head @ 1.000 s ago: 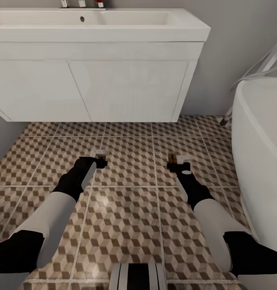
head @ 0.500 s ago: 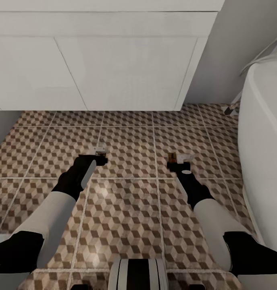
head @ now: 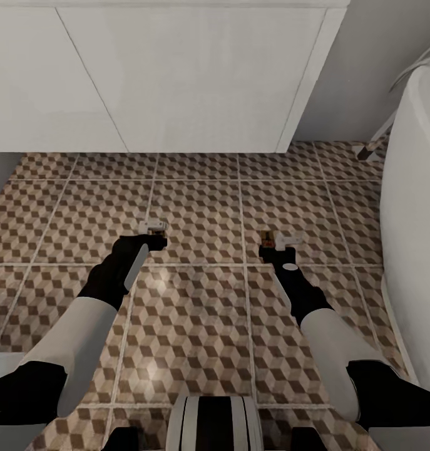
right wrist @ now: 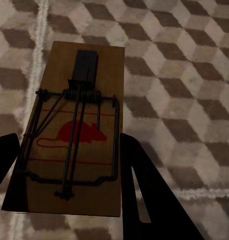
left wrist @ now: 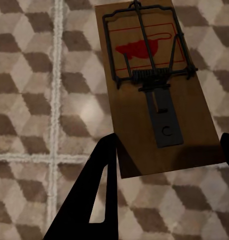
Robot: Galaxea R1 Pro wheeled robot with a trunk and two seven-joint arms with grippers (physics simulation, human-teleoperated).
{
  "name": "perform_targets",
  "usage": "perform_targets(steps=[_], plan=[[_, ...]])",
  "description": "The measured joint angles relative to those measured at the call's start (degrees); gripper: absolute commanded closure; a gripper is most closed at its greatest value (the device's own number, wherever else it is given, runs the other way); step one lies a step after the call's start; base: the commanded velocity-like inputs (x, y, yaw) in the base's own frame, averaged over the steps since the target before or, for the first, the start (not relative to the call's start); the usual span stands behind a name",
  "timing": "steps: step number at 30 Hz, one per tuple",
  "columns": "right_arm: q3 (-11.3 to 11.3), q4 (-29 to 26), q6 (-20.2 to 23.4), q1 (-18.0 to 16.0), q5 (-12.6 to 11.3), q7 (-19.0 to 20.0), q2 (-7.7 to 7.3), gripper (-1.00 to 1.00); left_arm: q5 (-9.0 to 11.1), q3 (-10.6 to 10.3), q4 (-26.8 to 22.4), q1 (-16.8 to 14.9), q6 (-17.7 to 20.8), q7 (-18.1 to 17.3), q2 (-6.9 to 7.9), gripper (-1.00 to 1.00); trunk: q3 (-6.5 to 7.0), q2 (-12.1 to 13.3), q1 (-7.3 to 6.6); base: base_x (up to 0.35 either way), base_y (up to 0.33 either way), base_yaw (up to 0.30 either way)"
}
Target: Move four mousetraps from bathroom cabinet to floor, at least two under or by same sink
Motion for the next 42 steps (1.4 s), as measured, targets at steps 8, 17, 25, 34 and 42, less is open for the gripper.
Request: perform_targets(steps=[8,17,25,34,42], plan=[[0.00,-0.08,-2.30,0.01,0.01,0.03,0.00,1.00,0.00,-0.10,-3.13,0.08,0.00,0.00,-0.07,1.00,-2.50,-0.11,0.21,0.000,0.000,0.000],[0.01,-0.12,-3.45,0.04,0.01,0.09,0.11,1.00,0.00,-0.10,-3.99,1.50,0.00,-0.04,0.03,1.00,-5.32,-0.23,0.44,0.000,0.000,0.000],[0.00,-0.27,-4.01,0.05,0.02,0.11,0.11,1.00,-0.03,-0.11,-5.73,2.70,-0.02,-0.07,0.10,1.00,-6.81,-0.29,0.54,0.000,0.000,0.000],[2.45,-0.65,-7.98,0.02,0.22,0.25,0.11,1.00,-0.28,-0.13,-10.72,4.53,-0.12,-0.12,0.34,1.00,-6.89,-0.29,0.53,0.000,0.000,0.000],[4.99,-6.22,-1.02,-0.21,0.24,0.03,0.20,1.00,-0.25,0.38,-8.63,4.51,-0.13,-0.08,-0.02,1.00,-6.89,-0.29,0.53,0.000,0.000,0.000]])
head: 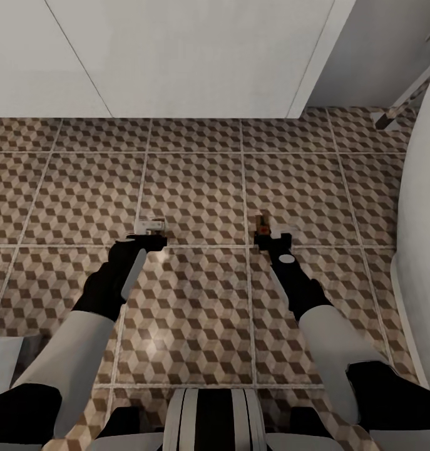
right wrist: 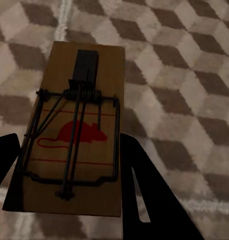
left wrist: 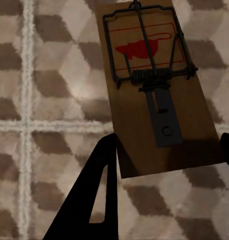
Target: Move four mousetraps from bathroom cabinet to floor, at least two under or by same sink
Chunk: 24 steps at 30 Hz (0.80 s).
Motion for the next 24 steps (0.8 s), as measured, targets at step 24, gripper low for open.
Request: perform_targets(steps=[24], plan=[[0.33,-1.74,22.49,-16.81,0.07,-0.35,4.69,1.00,-0.06,0.43,31.40,-33.46,6.69,0.31,-0.16,1.00,0.01,0.00,0.00,0.000,0.000,0.000]])
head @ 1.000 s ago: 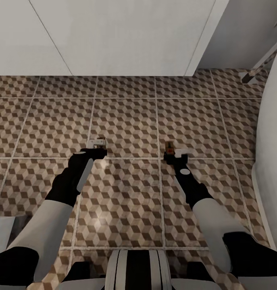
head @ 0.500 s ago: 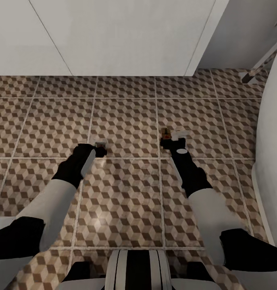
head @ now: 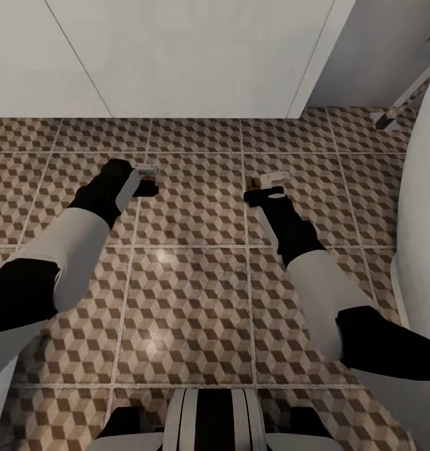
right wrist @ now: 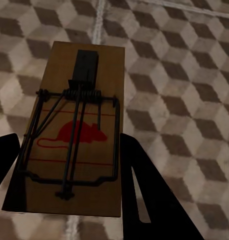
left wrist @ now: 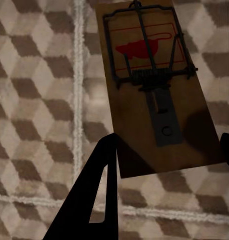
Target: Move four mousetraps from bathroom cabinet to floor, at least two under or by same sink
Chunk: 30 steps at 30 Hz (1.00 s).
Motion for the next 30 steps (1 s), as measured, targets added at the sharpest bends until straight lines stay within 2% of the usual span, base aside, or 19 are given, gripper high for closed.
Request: perform_targets(steps=[2,6,8,10,15,22,30], plan=[[-0.01,2.25,0.03,-1.61,0.03,-0.03,0.00,1.00,0.04,-0.04,0.73,-0.92,0.02,-0.10,0.08,1.00,0.00,0.00,0.00,0.000,0.000,0.000],[0.10,3.63,-0.04,-2.55,0.05,-0.05,0.00,1.00,0.23,-0.24,0.44,-1.49,0.02,-0.41,0.04,1.00,0.00,0.00,0.00,0.000,0.000,0.000],[0.11,3.63,-0.07,-2.62,0.06,-0.02,0.00,1.00,0.26,-0.46,-1.64,-1.56,0.07,-0.44,-0.15,1.00,0.00,0.00,0.00,0.000,0.000,0.000],[0.14,3.53,-0.17,-2.64,0.07,0.05,0.00,1.00,0.23,-0.64,-6.35,-1.30,0.20,-0.38,-0.13,1.00,0.00,0.00,0.00,0.000,0.000,0.000],[0.16,3.24,-0.26,-2.66,0.13,0.00,0.00,1.00,0.19,-0.75,-13.31,1.89,4.36,-0.34,0.16,1.00,-0.01,0.00,0.01,0.000,0.000,0.000],[0.12,3.13,-0.27,-2.66,0.22,-0.05,0.00,1.00,0.14,-0.78,-14.57,4.61,5.30,-0.39,0.19,1.00,-0.08,0.00,0.01,0.000,0.000,0.000],[0.15,3.12,-0.30,-2.65,0.22,-0.10,0.00,1.00,0.14,-0.78,-14.65,5.95,5.23,-0.43,0.19,1.00,-2.48,-0.10,0.22,0.000,0.000,0.000]])
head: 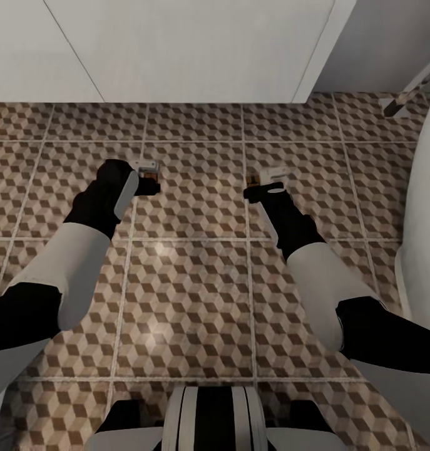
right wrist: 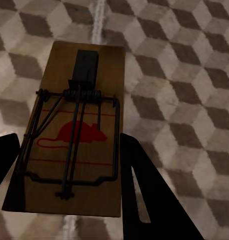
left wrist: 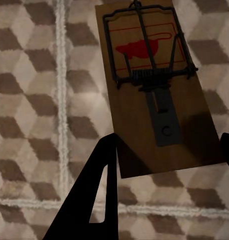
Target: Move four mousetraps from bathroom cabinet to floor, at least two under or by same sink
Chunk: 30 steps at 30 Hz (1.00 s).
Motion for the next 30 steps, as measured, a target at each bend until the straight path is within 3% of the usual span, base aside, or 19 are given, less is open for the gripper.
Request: perform_targets(steps=[4,11,16,23,26,30], plan=[[0.01,-0.03,-0.07,0.00,0.01,-0.03,0.00,1.00,-0.07,0.00,-0.04,0.11,-0.02,0.00,0.00,1.00,-1.07,-0.06,0.10,0.000,0.000,0.000],[0.02,-0.58,-0.28,-0.01,0.17,-0.05,0.00,1.00,-0.18,0.12,-0.47,0.14,-0.08,0.00,0.17,1.00,-1.07,-0.15,0.27,0.000,0.000,0.000],[0.02,-2.44,-0.26,-0.01,0.20,-0.17,0.00,1.00,-0.13,0.01,-4.08,0.30,0.17,-0.01,0.31,1.00,-1.07,-0.19,0.35,0.000,0.000,0.000],[0.02,-3.03,-1.41,-0.01,0.19,-0.04,0.00,1.00,-0.18,-0.07,-6.57,3.13,-0.36,-0.01,0.35,1.00,-1.07,-0.19,0.35,0.000,0.000,0.000],[0.02,-2.85,-5.31,-0.02,0.14,0.05,0.00,1.00,-0.25,-0.11,-7.51,4.13,-2.63,0.07,0.35,1.00,-1.07,-0.19,0.35,0.000,0.000,0.000],[0.07,-2.24,-9.33,-0.08,0.03,0.10,0.00,1.00,-0.20,-0.08,-5.33,4.53,-9.74,0.11,0.26,1.00,-1.07,-0.19,0.35,0.000,0.000,0.000]])
